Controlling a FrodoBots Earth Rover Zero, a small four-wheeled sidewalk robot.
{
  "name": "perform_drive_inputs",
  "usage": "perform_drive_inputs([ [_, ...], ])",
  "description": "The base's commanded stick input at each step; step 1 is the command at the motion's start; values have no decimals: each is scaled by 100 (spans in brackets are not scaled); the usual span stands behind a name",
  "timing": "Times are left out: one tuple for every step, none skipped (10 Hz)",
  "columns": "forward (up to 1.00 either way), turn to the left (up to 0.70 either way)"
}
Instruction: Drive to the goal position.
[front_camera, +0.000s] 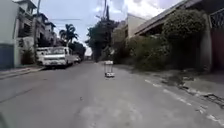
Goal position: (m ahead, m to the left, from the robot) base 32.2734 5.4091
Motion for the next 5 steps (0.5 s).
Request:
perform_drive_inputs([
  [100,0],
  [100,0],
  [100,0],
  [100,0],
  [100,-11],
])
